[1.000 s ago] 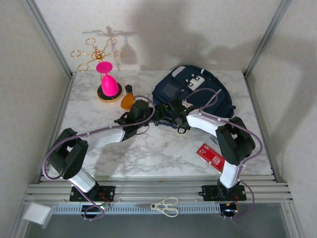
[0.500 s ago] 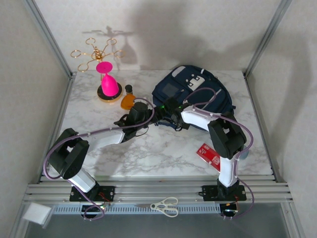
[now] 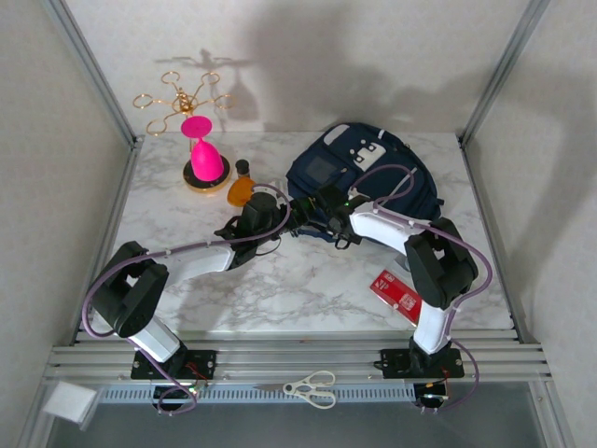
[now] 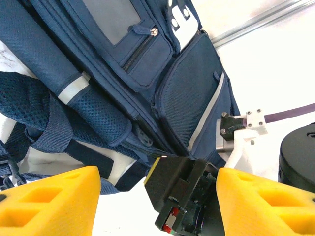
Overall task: Pack the student bag
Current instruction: Zip the student bag at the center of the table.
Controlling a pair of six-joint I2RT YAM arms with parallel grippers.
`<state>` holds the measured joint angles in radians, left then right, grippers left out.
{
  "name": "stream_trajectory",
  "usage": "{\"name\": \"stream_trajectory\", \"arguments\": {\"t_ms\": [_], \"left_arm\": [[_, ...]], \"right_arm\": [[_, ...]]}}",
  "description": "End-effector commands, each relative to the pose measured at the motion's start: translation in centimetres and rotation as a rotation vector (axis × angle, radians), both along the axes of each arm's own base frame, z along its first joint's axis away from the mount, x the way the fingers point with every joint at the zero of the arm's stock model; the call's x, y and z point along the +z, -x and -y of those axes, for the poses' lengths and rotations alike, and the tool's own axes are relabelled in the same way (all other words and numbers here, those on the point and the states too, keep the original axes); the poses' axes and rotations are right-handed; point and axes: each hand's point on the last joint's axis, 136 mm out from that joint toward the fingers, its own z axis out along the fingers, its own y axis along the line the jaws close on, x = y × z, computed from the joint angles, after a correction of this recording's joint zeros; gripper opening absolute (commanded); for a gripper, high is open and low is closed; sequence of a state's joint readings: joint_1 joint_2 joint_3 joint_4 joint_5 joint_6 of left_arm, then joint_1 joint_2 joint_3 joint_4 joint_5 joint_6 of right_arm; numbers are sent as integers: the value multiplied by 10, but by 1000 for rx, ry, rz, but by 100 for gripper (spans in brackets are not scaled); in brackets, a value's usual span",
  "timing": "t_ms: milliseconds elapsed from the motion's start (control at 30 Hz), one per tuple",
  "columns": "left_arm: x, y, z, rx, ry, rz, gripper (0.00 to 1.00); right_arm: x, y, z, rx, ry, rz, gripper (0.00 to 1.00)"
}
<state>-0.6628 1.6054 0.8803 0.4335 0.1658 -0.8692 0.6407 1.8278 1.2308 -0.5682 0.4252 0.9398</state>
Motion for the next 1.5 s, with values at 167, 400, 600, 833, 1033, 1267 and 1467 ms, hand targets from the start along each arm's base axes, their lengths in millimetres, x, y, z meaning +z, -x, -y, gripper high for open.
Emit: {"name": "stream_trajectory", "arguments": {"t_ms": [167,400,600,833,1033,1267,1467], "left_arm": [[-11,-2,1,-5,13,-18,64],[-16,-3,6,-20,25,-31,64],[-20,-4,7,-19,21,-38,64],[-21,-5,8,-18,32,-48,64],[-27,-10,19,-2,102,-97,65],[-46,-23,48,25,200,-207,61],[-62,-32,85,22,286,-265,60]], "right_arm": [[2,-23,0,105,58,47,20],[-7,-30,7,92,96,42,21],[-16,-29,7,99,81,55,20],[-13,-31,6,111,92,52,7],[7,-19,-6,186,-25,55,1],[21,0,-14,296,-101,40,0],[24,9,-20,346,-175,17,0]]}}
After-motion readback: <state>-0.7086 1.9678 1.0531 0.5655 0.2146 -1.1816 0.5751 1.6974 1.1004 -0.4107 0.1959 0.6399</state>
